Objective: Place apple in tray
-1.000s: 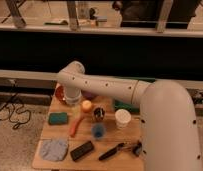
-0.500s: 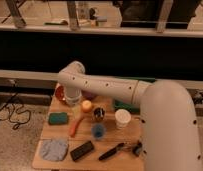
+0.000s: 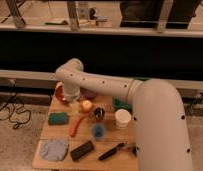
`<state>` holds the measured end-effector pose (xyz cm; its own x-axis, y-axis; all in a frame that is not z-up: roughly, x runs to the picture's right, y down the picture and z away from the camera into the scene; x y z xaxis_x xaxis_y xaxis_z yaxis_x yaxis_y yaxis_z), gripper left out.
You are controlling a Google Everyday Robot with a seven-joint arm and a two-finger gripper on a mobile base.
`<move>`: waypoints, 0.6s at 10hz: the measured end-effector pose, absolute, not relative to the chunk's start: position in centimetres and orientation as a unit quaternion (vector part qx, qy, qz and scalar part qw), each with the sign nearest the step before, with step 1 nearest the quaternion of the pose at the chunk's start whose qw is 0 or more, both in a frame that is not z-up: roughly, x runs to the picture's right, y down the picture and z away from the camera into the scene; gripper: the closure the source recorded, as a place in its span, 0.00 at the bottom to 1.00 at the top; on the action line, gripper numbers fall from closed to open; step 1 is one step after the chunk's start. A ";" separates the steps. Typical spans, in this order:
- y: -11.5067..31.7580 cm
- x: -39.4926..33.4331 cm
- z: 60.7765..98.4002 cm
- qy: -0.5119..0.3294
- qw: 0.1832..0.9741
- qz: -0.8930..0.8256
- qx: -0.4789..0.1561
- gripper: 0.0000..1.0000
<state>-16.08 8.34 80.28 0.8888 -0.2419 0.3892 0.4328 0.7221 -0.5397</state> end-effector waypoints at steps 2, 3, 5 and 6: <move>8.1 -15.3 80.5 -0.146 0.919 -0.171 -0.324 0.20; 8.0 -14.7 80.6 -0.148 0.921 -0.161 -0.323 0.20; 7.9 -12.8 81.0 -0.155 0.923 -0.128 -0.329 0.20; 7.9 -12.2 81.2 -0.157 0.923 -0.117 -0.332 0.20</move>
